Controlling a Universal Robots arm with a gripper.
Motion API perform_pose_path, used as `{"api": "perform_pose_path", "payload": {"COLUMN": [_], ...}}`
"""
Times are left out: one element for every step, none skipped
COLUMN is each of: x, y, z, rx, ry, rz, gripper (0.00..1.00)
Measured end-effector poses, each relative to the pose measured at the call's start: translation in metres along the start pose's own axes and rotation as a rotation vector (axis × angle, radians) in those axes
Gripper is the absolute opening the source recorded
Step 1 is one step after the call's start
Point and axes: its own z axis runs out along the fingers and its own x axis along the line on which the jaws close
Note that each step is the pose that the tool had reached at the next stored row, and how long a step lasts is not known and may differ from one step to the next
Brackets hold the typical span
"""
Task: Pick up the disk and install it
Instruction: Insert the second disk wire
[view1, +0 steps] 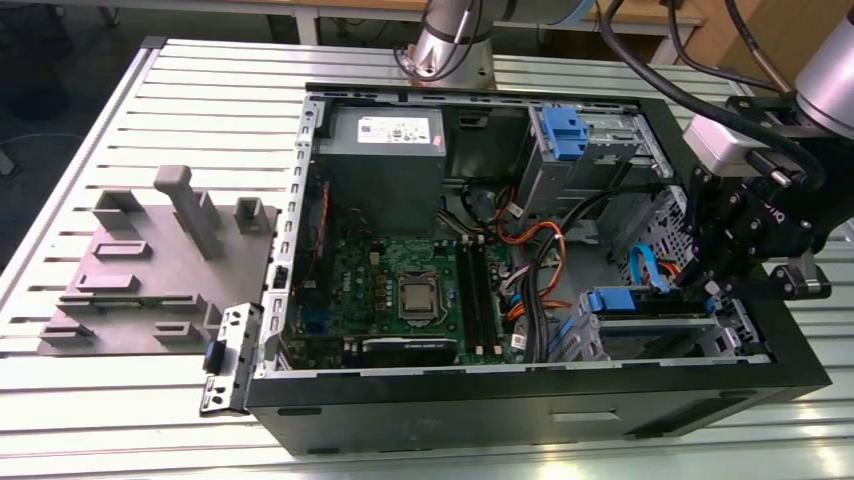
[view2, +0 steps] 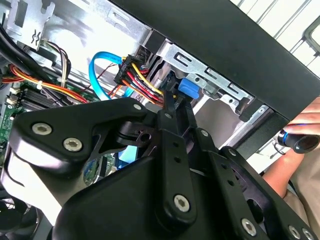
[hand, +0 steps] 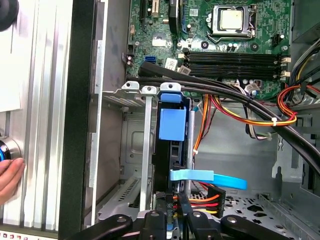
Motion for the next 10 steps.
{"api": "perform_pose_path", "payload": {"x": [0.0, 0.0, 0.0, 0.0, 0.0, 0.0, 0.0, 0.0, 0.0, 0.0], "y": [0.0, 0.0, 0.0, 0.0, 0.0, 0.0, 0.0, 0.0, 0.0, 0.0], "z": [0.0, 0.0, 0.0001, 0.0, 0.0, 0.0001, 0.0001, 0.0001, 0.0001, 0.0002], "rx": [0.0, 0.0, 0.0, 0.0, 0.0, 0.0, 0.0, 0.0, 0.0, 0.0], "ry": [0.0, 0.0, 0.0, 0.0001, 0.0002, 0.0001, 0.0001, 0.0, 0.0, -0.0001], "rz": [0.0, 0.0, 0.0, 0.0, 0.0, 0.0, 0.0, 0.0, 0.0, 0.0], "gripper": [0.24, 0.24, 0.24, 0.22, 0.16, 0.16, 0.16, 0.16, 0.16, 0.16]}}
